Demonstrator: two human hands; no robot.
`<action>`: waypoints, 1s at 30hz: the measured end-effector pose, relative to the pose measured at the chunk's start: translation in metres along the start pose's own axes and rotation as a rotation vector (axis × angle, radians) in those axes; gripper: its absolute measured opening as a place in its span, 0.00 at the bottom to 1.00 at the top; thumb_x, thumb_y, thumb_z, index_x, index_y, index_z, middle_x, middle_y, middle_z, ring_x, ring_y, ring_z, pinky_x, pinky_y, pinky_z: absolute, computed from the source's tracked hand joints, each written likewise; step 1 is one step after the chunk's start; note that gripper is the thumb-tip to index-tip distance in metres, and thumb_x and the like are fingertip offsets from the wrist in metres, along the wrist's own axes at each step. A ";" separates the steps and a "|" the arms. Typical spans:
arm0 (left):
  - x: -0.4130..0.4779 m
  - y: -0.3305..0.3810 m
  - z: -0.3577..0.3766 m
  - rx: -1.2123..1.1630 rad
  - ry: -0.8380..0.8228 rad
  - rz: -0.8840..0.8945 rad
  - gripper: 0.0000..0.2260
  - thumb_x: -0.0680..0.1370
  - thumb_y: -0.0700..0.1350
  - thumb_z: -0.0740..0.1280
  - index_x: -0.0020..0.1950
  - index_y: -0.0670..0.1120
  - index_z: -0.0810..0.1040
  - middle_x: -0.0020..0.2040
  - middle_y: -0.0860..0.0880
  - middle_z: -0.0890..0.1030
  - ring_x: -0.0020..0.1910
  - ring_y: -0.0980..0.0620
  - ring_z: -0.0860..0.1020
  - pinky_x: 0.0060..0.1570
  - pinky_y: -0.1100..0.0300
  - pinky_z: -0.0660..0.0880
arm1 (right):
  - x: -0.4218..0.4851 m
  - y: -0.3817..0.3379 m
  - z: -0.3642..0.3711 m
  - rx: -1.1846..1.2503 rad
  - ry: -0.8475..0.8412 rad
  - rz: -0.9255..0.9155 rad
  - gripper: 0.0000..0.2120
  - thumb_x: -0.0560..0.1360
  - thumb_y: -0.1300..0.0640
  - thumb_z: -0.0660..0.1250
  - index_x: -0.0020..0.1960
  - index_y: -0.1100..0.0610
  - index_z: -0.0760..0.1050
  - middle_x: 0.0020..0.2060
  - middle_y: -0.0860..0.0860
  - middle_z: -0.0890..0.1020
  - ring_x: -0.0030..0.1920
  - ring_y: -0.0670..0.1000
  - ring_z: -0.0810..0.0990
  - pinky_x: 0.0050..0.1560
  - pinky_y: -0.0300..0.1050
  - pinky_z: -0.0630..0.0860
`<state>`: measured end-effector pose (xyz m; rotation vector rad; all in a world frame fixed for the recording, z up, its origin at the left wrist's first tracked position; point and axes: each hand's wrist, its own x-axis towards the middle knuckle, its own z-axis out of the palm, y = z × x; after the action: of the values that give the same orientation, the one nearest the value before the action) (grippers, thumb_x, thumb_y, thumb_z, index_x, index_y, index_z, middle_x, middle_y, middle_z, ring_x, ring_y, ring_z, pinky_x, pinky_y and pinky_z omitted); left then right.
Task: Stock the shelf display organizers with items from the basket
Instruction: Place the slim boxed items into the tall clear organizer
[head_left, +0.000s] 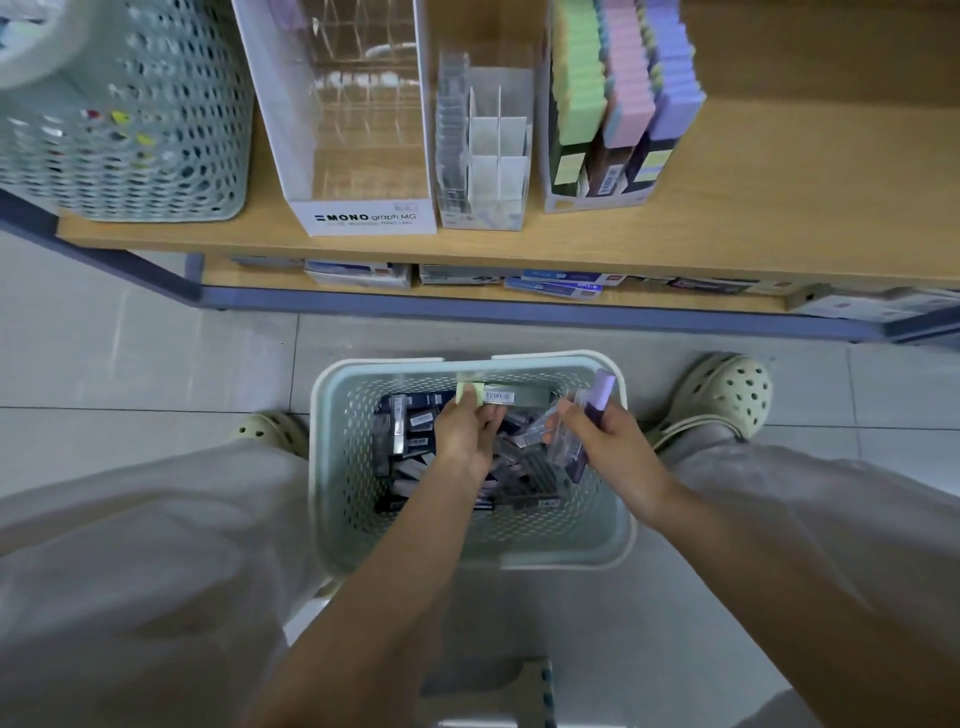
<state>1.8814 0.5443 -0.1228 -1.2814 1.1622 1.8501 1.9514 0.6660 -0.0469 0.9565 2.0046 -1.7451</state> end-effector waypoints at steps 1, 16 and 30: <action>-0.008 0.001 -0.002 -0.005 -0.036 0.012 0.17 0.81 0.44 0.60 0.68 0.38 0.68 0.40 0.46 0.75 0.35 0.53 0.75 0.46 0.58 0.78 | -0.002 -0.001 0.000 -0.023 -0.006 -0.016 0.14 0.79 0.55 0.60 0.38 0.61 0.72 0.29 0.53 0.75 0.33 0.50 0.73 0.37 0.38 0.71; -0.122 0.009 -0.008 0.812 -0.459 0.323 0.22 0.79 0.62 0.52 0.63 0.48 0.68 0.51 0.45 0.80 0.44 0.52 0.80 0.47 0.55 0.75 | -0.030 -0.059 0.011 -0.097 -0.112 -0.055 0.20 0.79 0.48 0.60 0.51 0.65 0.77 0.46 0.68 0.80 0.44 0.63 0.80 0.44 0.52 0.76; -0.185 0.040 -0.005 0.609 -0.490 0.588 0.10 0.80 0.49 0.61 0.43 0.46 0.75 0.26 0.53 0.71 0.24 0.57 0.70 0.24 0.69 0.65 | -0.063 -0.114 -0.001 -0.338 -0.169 -0.155 0.22 0.80 0.42 0.49 0.56 0.53 0.75 0.50 0.52 0.78 0.51 0.51 0.77 0.52 0.45 0.71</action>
<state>1.9151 0.5234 0.0625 -0.1336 1.7316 1.8087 1.9225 0.6461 0.0786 0.5407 2.2124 -1.4361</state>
